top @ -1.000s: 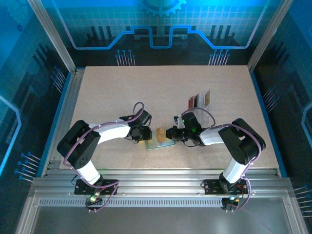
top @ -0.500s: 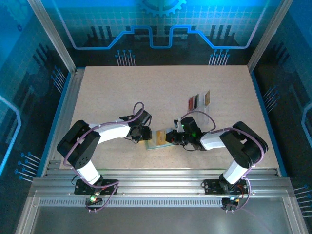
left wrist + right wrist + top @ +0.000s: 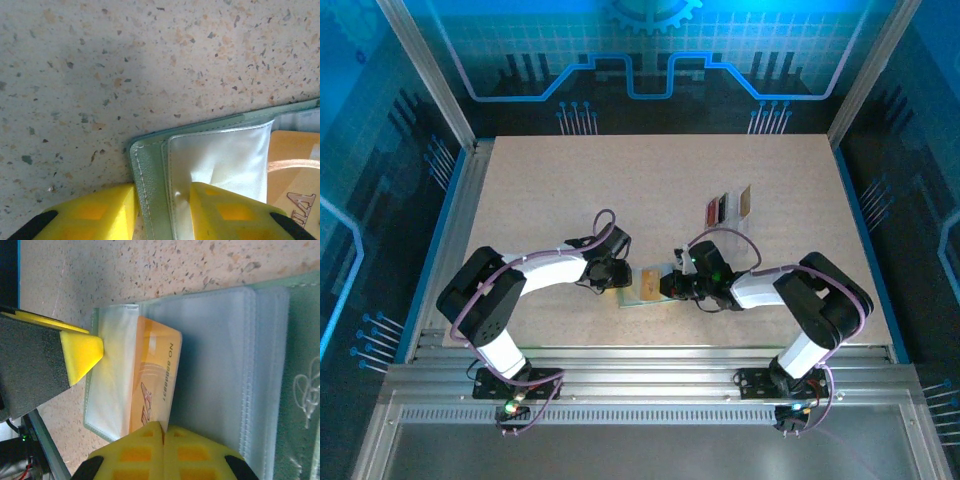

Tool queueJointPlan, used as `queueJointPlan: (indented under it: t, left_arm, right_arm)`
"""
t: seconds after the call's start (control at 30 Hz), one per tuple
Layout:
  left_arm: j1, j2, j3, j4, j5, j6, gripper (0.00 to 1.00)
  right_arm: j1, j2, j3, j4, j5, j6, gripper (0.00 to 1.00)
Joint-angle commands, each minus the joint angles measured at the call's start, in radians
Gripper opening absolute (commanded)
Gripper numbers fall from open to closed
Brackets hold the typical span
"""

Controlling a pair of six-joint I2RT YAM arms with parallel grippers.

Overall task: Put the credit cards into the card holder
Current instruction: Insert the credit card into the card slot.

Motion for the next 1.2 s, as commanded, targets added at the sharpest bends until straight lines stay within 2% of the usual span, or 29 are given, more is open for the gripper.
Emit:
queueJointPlan:
  t: [0.0, 0.33, 0.6, 0.87, 1.17]
  left_arm:
    - [-0.017, 0.1, -0.06, 0.022, 0.05, -0.005, 0.33]
    - [-0.017, 0.093, -0.06, 0.02, 0.05, -0.006, 0.33]
    - [-0.017, 0.086, -0.063, 0.017, 0.048, -0.006, 0.33]
    - [-0.017, 0.08, -0.067, 0.021, 0.044, -0.005, 0.33]
    - [-0.017, 0.079, -0.071, 0.025, 0.044, -0.005, 0.33]
  right_arm:
    - [0.03, -0.002, -0.017, -0.154, -0.007, -0.07, 0.0]
    - [0.019, 0.068, 0.112, -0.287, -0.087, -0.173, 0.0]
    - [0.0, 0.064, 0.129, -0.336, -0.128, -0.189, 0.0]
    - [-0.044, 0.025, 0.159, -0.481, -0.155, -0.264, 0.0]
    - [-0.051, 0.092, 0.222, -0.543, -0.189, -0.299, 0.0]
